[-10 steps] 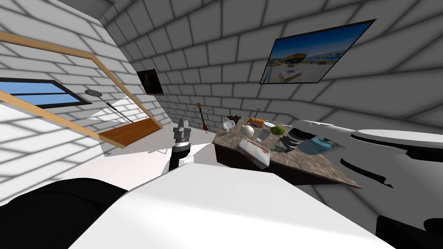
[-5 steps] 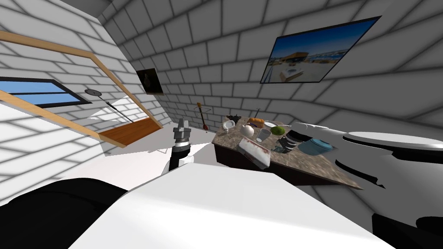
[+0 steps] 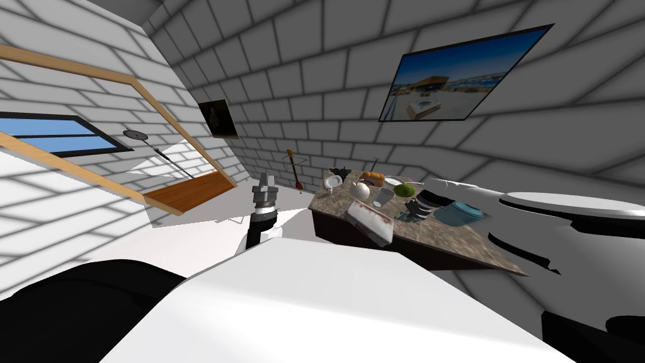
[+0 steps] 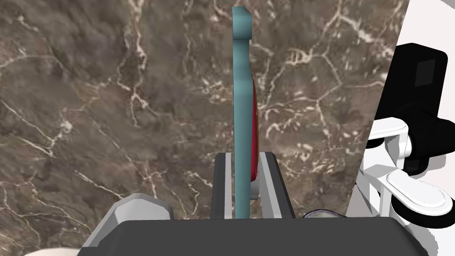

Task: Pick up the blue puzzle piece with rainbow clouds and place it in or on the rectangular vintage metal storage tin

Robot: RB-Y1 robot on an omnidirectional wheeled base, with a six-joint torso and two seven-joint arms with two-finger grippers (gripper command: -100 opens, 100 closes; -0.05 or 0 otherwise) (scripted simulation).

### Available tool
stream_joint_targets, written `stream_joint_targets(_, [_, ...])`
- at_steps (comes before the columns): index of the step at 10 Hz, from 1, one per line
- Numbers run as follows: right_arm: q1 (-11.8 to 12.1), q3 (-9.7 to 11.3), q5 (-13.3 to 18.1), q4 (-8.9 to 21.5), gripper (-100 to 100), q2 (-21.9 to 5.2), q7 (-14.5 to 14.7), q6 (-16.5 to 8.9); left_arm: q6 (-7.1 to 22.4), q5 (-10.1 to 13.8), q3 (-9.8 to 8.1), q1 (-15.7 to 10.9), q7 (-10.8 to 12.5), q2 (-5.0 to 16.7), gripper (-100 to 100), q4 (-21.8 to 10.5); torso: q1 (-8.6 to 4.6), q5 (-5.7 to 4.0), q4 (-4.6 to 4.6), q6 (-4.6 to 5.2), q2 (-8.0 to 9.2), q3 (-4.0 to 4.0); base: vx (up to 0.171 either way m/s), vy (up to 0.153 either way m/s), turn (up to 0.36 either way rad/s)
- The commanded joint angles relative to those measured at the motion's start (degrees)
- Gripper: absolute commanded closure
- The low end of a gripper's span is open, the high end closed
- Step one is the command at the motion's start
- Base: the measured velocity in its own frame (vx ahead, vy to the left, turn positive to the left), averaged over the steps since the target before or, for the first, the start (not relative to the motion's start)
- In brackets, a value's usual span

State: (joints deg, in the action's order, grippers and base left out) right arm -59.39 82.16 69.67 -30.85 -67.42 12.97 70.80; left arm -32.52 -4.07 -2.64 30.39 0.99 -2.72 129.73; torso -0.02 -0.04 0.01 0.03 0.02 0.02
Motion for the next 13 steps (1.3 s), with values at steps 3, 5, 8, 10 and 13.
stream_joint_targets(3, [-0.8, 0.1, 0.0, 0.0, 100, -0.7, 0.3, 0.7, 0.0, 0.0, 0.0, 0.0, 0.0, 0.0, 0, 0.0, 0.07, 0.06, 0.04, 0.02, 0.03, 0.03, -0.001, 0.009, -0.005])
stream_joint_targets(5, [-2.6, 0.9, 0.7, -0.4, 100, -2.3, -0.9, 1.9, 0.0, 0.0, 0.0, 0.0, 0.0, 0.0, 0, 0.0, 0.03, 0.01, 0.02, 0.0, 0.03, 0.02, -0.02, 0.044, 0.035])
stream_joint_targets(8, [-5.5, 2.0, 1.9, -1.0, 100, -4.6, -2.8, 3.2, 0.0, 0.0, 0.02, 0.0, 0.0, 0.0, 0, 0.0, 0.76, 0.24, 0.09, 0.02, 0.3, 0.19, -0.055, 0.158, 0.055])
stream_joint_targets(10, [-7.9, 2.9, 3.0, -1.5, 100, -6.5, -4.3, 4.5, 0.0, 0.0, 0.02, 0.0, 0.0, 0.0, 0, 0.0, 0.98, 0.32, 0.09, -0.03, 0.2, 0.14, -0.036, 0.168, 0.065])
stream_joint_targets(13, [-10.9, 3.9, 4.3, -1.9, 100, -8.8, -5.8, 6.7, 0.0, 0.0, 0.01, 0.0, 0.0, 0.0, 0, 0.0, 0.7, 0.26, 0.11, 0.09, 0.29, 0.2, -0.037, 0.118, 0.035])
